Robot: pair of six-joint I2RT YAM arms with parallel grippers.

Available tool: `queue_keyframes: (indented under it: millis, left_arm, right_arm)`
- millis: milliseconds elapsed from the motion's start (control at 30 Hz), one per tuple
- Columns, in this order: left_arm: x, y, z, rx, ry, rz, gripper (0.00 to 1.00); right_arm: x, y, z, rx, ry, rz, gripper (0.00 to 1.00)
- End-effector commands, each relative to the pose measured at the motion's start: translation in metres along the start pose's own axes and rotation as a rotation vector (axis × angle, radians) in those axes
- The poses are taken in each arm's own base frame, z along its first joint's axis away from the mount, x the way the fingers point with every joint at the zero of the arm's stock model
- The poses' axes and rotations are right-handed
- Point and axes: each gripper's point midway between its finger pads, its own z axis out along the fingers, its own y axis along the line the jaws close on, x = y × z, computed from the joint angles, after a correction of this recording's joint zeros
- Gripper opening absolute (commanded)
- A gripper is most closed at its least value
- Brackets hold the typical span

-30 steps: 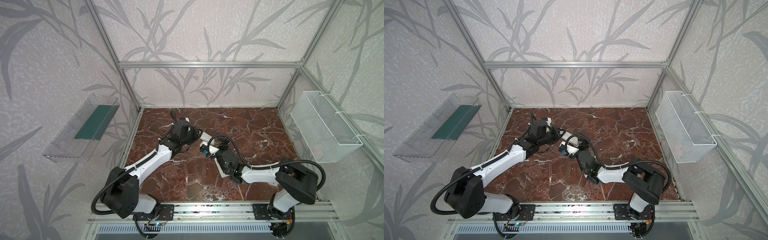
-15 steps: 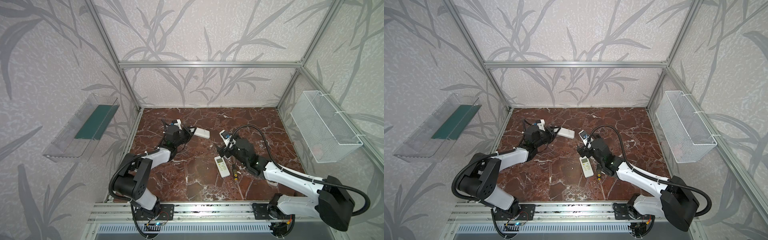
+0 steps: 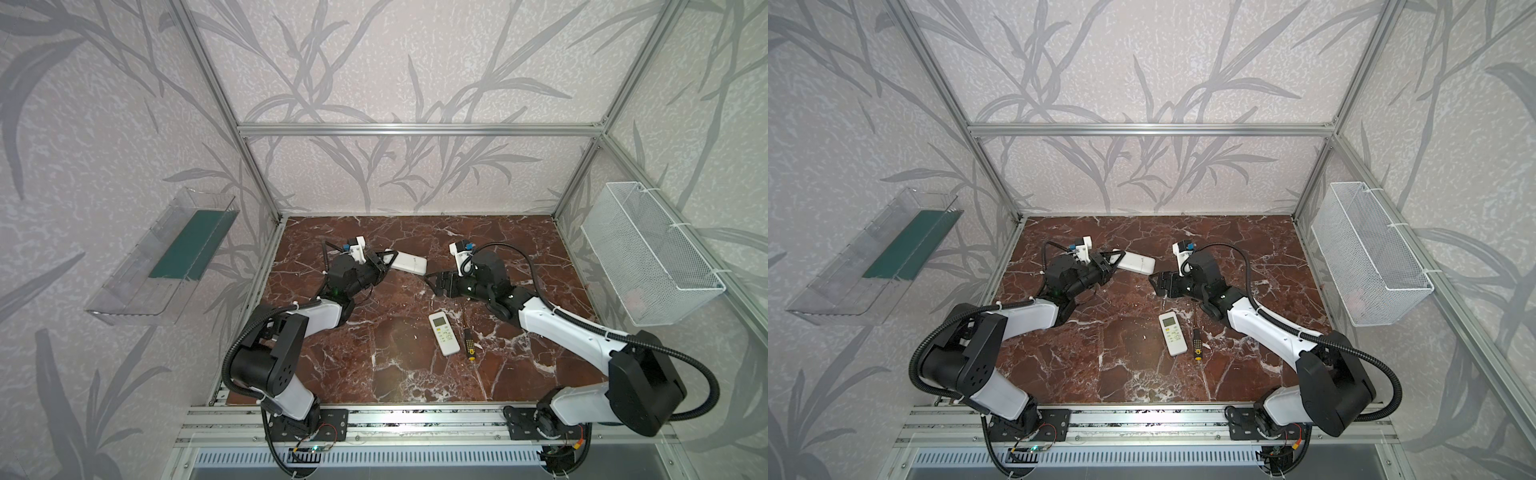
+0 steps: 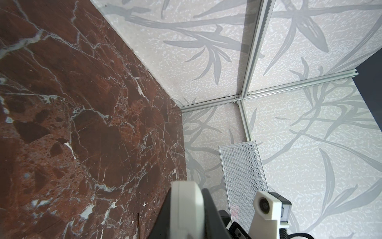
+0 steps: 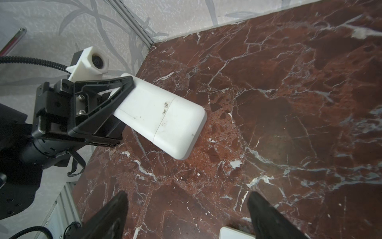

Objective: Unload the batteries from the remote control

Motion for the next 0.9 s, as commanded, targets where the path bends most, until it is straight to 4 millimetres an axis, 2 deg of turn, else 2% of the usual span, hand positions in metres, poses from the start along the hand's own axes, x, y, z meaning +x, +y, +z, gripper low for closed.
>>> queue_keyframes:
  millis: [0,167,300,433,867]
  left_arm:
    - [0.005,-0.033,-0.007,0.093,0.024,0.054,0.0]
    - [0.011,-0.035,-0.011,0.082,0.04,0.082,0.0]
    - [0.012,-0.039,-0.011,0.092,0.046,0.079,0.0]
    - [0.012,-0.047,-0.012,0.119,0.05,0.075,0.0]
    - [0.016,-0.058,-0.009,0.152,0.065,0.069,0.0]
  right_arm:
    - [-0.021,0.023,-0.001,-0.094,-0.02,0.069,0.87]
    - [-0.035,0.03,0.003,-0.164,-0.042,0.111,0.85]
    - [-0.041,0.028,0.007,-0.206,-0.048,0.155,0.82]
    - [-0.041,0.024,0.011,-0.205,-0.035,0.162,0.74]
    - [-0.043,0.028,0.023,-0.248,-0.023,0.169,0.62]
